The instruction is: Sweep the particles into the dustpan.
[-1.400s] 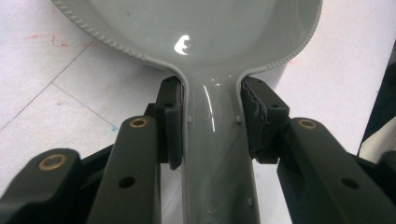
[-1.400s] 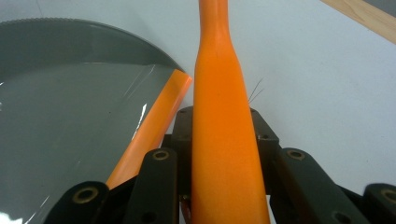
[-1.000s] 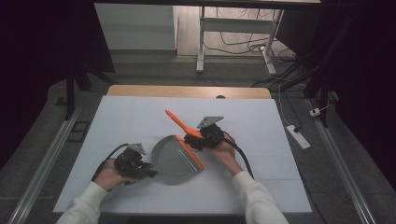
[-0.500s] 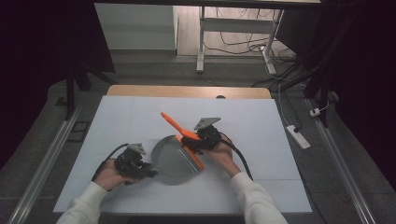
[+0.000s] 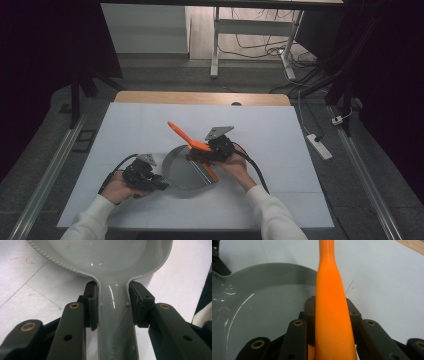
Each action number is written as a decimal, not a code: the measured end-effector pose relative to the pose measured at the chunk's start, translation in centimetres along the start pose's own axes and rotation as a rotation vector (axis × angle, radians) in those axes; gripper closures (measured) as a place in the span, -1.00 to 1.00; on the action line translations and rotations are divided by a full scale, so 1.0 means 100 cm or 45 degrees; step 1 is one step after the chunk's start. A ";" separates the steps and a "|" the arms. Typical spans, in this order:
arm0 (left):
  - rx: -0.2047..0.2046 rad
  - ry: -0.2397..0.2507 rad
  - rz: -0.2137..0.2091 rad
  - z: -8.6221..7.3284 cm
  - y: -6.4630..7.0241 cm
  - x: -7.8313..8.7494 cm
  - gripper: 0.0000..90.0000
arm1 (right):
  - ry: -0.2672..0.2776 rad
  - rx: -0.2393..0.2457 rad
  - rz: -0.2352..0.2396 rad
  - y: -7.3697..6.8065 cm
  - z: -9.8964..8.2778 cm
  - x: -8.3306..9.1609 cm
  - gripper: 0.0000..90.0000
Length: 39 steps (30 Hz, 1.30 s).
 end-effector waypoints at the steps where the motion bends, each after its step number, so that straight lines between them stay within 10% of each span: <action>1: -0.001 0.001 0.000 0.000 0.000 0.000 0.38 | 0.000 0.000 0.000 0.000 0.000 0.000 0.56; 7: -0.001 0.000 0.000 0.000 0.000 0.000 0.38 | 0.028 -0.003 0.034 -0.006 0.006 0.006 0.56; 18: -0.003 -0.002 0.000 0.000 0.000 0.000 0.38 | 0.099 -0.125 -0.093 0.015 0.007 0.023 0.56; 39: -0.009 -0.008 -0.003 0.000 0.000 -0.001 0.38 | 0.011 -0.197 -0.161 0.026 -0.015 0.018 0.56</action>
Point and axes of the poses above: each handheld gripper's, and its own axes: x roughly backward along the jaws, z roughly out of its top, y roughly to its right, the point moved 2 cm from there along -x, roughly forward along the jaws, and after that the axes turned 14 degrees about -x, right-handed, at the moved point
